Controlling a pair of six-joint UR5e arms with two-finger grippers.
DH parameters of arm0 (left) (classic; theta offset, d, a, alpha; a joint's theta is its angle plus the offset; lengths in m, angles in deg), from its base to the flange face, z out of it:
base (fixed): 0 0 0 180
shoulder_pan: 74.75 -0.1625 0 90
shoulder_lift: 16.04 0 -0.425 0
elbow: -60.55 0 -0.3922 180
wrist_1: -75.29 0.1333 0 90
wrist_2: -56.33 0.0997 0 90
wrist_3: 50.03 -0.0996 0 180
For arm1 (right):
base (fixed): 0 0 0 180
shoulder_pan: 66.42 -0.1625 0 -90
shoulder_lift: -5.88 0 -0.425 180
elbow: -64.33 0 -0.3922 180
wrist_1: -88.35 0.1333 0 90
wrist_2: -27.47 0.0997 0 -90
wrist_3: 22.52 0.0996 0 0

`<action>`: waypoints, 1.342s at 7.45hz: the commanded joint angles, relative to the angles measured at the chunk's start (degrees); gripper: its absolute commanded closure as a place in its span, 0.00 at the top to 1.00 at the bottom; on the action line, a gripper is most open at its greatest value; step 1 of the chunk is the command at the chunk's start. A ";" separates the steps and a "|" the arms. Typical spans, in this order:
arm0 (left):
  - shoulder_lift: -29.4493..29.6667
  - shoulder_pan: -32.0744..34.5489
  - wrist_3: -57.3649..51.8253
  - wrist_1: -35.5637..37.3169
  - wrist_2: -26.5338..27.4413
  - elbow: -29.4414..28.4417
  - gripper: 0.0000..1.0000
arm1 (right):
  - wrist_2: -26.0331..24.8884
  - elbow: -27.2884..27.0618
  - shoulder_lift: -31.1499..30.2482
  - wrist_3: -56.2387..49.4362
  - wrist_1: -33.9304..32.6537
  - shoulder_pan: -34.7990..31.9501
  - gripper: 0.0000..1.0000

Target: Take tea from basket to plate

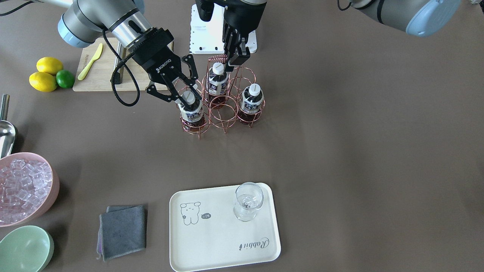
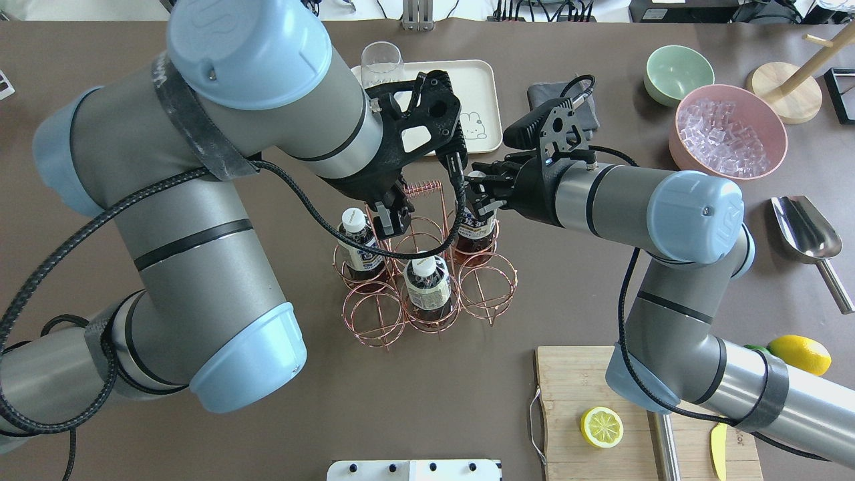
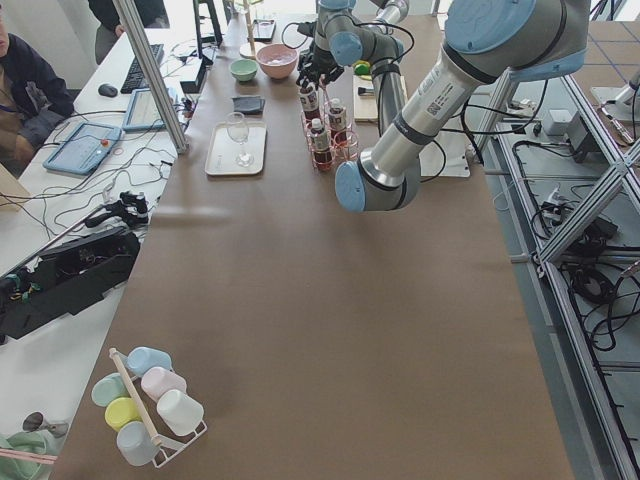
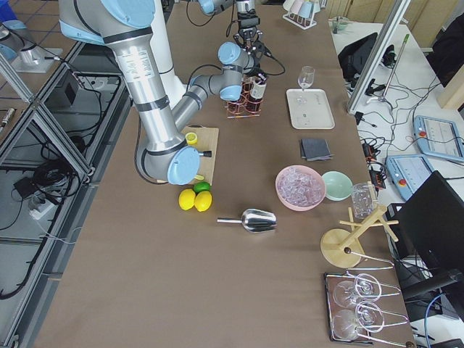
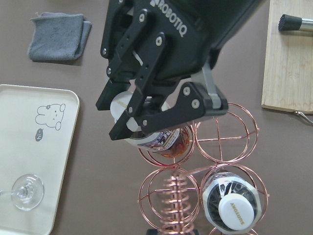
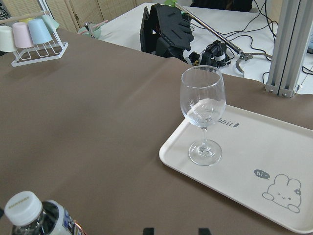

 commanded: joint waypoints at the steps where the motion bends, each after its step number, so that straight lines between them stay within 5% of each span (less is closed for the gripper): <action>1: 0.01 0.00 0.05 0.06 -0.04 0.14 0.00 | 0.88 -1.34 1.99 0.15 -3.27 -1.11 0.00; 5: -0.07 0.00 -0.03 0.50 -0.04 0.49 0.00 | 2.72 -1.77 5.76 0.24 -7.55 -3.65 0.00; 8: -0.42 2.01 -0.03 1.46 -1.00 1.63 0.00 | 9.82 -1.78 9.28 0.33 -11.52 -10.40 0.00; 10: -0.51 2.46 -0.03 1.90 -1.45 2.16 0.00 | 19.38 -1.51 11.13 2.52 -13.82 -18.47 0.00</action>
